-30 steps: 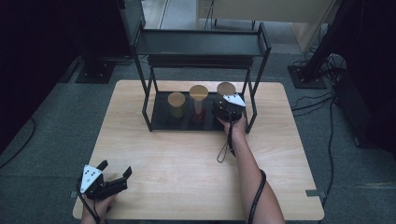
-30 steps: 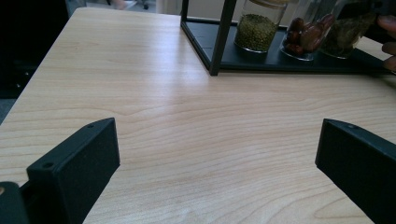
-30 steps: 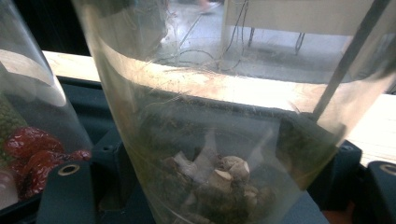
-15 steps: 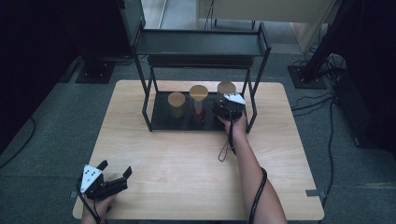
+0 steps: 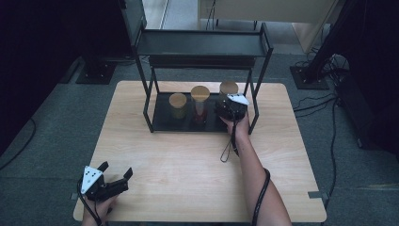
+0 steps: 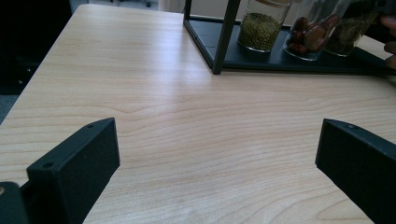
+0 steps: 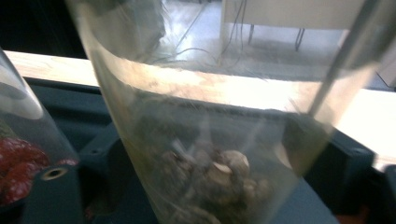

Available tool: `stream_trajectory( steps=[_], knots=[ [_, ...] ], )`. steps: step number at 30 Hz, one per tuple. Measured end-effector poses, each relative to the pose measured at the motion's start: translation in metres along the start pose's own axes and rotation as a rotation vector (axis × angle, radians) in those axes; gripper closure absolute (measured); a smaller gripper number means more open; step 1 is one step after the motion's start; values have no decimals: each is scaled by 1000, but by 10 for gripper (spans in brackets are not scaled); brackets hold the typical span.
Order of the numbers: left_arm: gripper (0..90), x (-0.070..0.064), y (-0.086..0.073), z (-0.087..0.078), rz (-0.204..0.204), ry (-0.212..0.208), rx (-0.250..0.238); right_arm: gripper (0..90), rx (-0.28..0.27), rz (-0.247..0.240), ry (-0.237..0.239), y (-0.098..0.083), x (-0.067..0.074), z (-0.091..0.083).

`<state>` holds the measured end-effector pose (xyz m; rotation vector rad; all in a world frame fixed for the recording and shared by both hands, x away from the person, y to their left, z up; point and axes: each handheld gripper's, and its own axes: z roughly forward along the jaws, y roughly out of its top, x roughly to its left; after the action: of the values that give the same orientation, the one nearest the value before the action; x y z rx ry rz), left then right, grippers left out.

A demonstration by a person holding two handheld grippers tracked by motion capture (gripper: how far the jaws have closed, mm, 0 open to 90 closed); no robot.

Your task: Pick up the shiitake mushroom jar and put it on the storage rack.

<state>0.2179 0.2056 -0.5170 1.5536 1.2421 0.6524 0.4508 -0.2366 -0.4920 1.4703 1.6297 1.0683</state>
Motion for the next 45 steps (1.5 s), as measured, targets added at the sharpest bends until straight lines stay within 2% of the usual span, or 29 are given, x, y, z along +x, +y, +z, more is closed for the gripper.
stream_trajectory(
  steps=[2,5,6,9,12,17,21,30,45],
  knots=[
    [0,0,0,0,1,-1,1,95,0,1,5,-2,-2,-2],
    [0,0,0,0,3,0,1,61,-29,22,48,-4,-4,-8],
    [0,0,0,0,3,0,1,61,-29,22,48,-4,-4,-8],
    [0,-1,0,0,7,0,1,22,-38,14,64,-7,-4,-13],
    [0,-1,0,0,9,0,0,10,-40,-8,59,-10,-2,-17],
    [0,-1,0,0,10,-1,-2,10,-46,-40,57,-18,1,-25],
    [0,-2,0,0,11,0,-1,10,-40,-35,55,-27,-1,-30],
    [0,-2,0,0,15,0,1,9,-29,-62,85,-43,1,-41],
    [0,-2,0,0,18,2,2,0,-22,-99,112,-57,3,-59]
  ],
)
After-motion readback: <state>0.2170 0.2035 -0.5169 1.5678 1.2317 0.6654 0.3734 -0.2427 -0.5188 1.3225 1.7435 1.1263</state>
